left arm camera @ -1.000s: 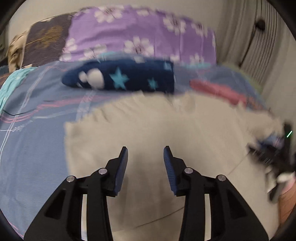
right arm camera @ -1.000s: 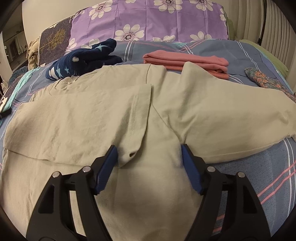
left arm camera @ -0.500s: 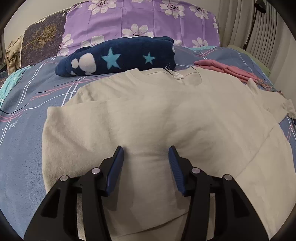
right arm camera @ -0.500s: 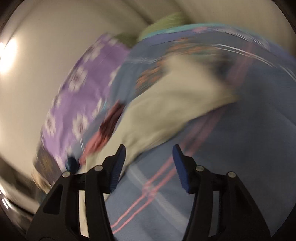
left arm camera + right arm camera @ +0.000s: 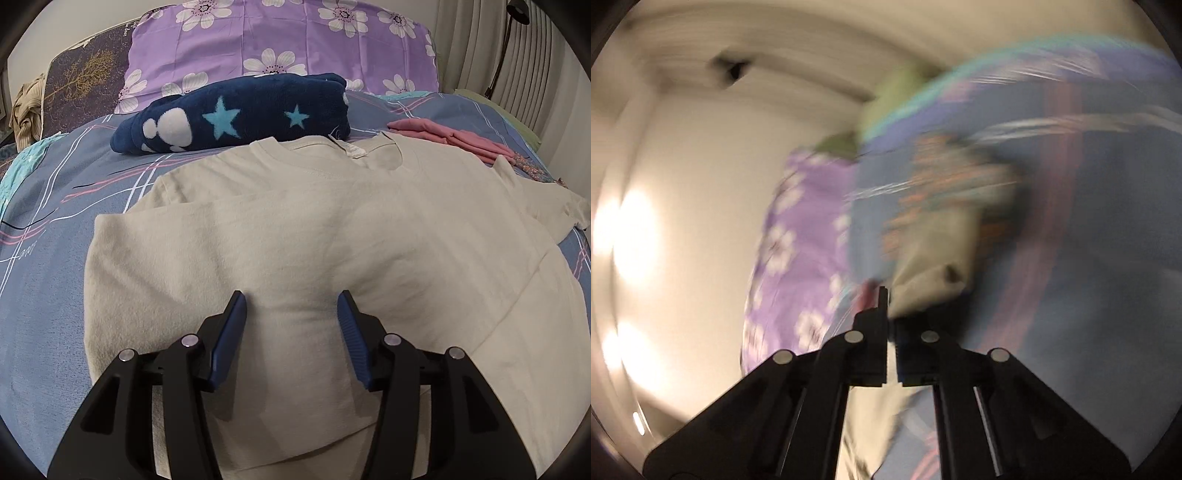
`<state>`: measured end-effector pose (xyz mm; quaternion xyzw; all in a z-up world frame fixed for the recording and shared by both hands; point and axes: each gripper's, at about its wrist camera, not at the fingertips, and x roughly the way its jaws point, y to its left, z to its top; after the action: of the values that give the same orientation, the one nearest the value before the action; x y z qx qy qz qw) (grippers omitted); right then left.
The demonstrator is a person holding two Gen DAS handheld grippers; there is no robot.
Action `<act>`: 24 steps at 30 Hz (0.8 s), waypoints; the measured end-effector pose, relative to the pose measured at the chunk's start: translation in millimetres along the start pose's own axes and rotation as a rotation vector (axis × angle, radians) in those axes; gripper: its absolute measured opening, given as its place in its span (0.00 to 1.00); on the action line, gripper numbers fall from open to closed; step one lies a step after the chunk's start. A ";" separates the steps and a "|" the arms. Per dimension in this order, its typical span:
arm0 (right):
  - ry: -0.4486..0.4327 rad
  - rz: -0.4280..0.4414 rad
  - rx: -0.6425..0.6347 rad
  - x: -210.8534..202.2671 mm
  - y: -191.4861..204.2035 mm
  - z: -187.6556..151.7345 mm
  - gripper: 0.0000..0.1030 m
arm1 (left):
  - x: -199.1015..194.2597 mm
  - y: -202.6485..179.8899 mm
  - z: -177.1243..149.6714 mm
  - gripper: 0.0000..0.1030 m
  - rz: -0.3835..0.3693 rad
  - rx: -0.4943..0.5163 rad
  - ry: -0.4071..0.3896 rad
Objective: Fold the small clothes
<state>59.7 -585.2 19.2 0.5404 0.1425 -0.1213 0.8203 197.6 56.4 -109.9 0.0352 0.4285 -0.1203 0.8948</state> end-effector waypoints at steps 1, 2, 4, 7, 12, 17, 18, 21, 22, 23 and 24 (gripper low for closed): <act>0.030 0.039 -0.068 5.1 24.9 -11.0 0.04 | -0.1 -0.1 -0.1 0.52 0.001 0.001 0.000; 0.080 0.098 -0.138 15.2 56.5 -30.1 0.04 | -0.2 0.0 0.0 0.52 0.001 0.001 -0.001; 0.165 0.186 -0.216 32.5 99.2 -63.6 0.04 | -0.2 0.1 -0.2 0.52 0.002 0.001 -0.003; 0.352 0.296 -0.354 72.3 167.5 -143.3 0.04 | 0.0 1.5 -0.4 0.52 -0.004 -0.004 -0.005; 0.660 0.351 -0.531 125.4 218.5 -284.2 0.04 | -0.2 2.3 -0.5 0.52 -0.012 -0.010 -0.007; 0.833 0.230 -0.675 149.8 190.3 -375.5 0.04 | -0.3 5.3 -0.8 0.54 -0.037 -0.024 -0.009; 0.850 0.214 -0.693 146.7 181.6 -385.0 0.04 | -0.4 5.8 -0.7 0.56 -0.045 -0.027 -0.009; 0.864 0.191 -0.761 141.3 165.6 -396.8 0.07 | -1.3 7.4 0.0 0.60 -0.077 -0.036 -0.012; 0.855 0.184 -0.788 140.8 163.2 -400.3 0.09 | -2.8 8.1 0.4 0.61 -0.090 -0.041 -0.016; 0.848 0.185 -0.806 134.7 157.3 -409.5 0.09 | -4.8 8.3 1.0 0.62 -0.099 -0.047 -0.021; 0.848 0.193 -0.815 131.1 156.1 -413.4 0.09 | -7.6 8.8 2.1 0.62 -0.113 -0.067 -0.025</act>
<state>194.3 -150.0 -50.8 0.1936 0.4430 0.2449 0.8404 196.7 66.0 -103.0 -0.0206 0.4223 -0.1564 0.8926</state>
